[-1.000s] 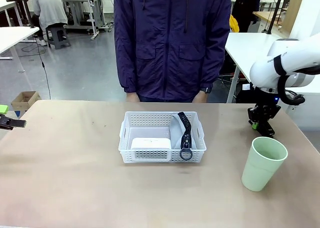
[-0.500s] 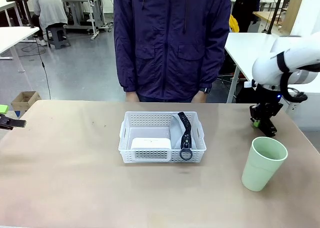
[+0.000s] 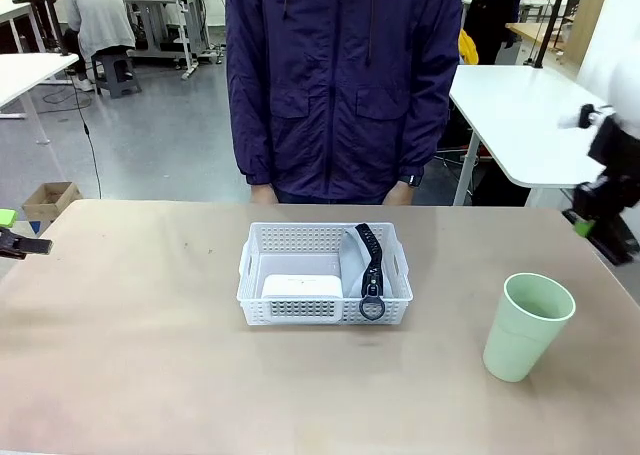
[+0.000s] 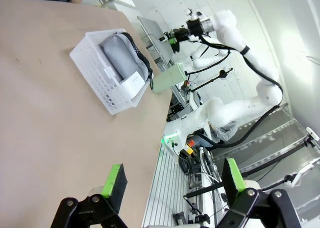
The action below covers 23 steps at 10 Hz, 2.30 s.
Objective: Efficiently arrange items inside the basket to fit them all.
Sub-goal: Pick up the Stapler and place it inside the Organizing basket.
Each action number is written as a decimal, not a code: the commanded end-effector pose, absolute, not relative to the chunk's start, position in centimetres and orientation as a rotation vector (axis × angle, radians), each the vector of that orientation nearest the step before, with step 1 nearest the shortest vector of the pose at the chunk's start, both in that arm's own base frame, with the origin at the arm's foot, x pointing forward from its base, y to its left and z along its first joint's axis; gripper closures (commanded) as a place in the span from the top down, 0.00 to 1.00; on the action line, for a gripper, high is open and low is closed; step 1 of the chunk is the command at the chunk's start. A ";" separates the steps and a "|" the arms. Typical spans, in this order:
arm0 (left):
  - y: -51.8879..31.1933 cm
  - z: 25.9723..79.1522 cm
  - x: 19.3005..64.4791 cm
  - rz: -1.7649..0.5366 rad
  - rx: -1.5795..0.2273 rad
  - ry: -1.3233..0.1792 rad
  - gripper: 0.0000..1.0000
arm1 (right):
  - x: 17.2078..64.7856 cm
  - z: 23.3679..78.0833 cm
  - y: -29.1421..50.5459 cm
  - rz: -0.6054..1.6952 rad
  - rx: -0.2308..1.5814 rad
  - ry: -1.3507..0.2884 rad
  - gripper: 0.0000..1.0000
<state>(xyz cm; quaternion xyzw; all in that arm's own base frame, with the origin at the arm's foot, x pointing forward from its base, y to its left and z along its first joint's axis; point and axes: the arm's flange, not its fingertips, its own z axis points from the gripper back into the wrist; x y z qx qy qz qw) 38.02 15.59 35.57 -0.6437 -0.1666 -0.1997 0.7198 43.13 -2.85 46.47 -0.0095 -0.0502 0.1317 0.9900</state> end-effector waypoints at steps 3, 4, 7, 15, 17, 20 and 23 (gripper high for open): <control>15.4 35.7 37.8 -0.435 -1.417 -0.363 1.00 | 43.1 46.5 -2.9 0.264 -0.019 -0.101 0.00; 15.4 35.7 37.8 -0.435 -1.417 -0.363 1.00 | 43.1 46.5 -2.9 0.264 -0.019 -0.101 0.00; 15.4 35.7 37.8 -0.435 -1.417 -0.363 1.00 | 42.0 45.7 -2.5 0.281 0.020 -0.216 0.37; 15.4 35.7 37.8 -0.435 -1.417 -0.363 1.00 | 49.6 62.6 28.4 0.875 -0.191 -0.289 0.37; 15.4 35.7 37.8 -0.435 -1.417 -0.363 1.00 | 51.0 58.5 34.6 1.035 -0.124 -0.209 0.37; 15.4 35.7 37.8 -0.435 -1.417 -0.363 1.00 | 50.1 49.8 38.9 1.158 -0.058 -0.074 0.37; 15.4 35.7 37.8 -0.435 -1.417 -0.363 1.00 | 47.6 44.6 39.4 1.199 0.019 -0.142 0.37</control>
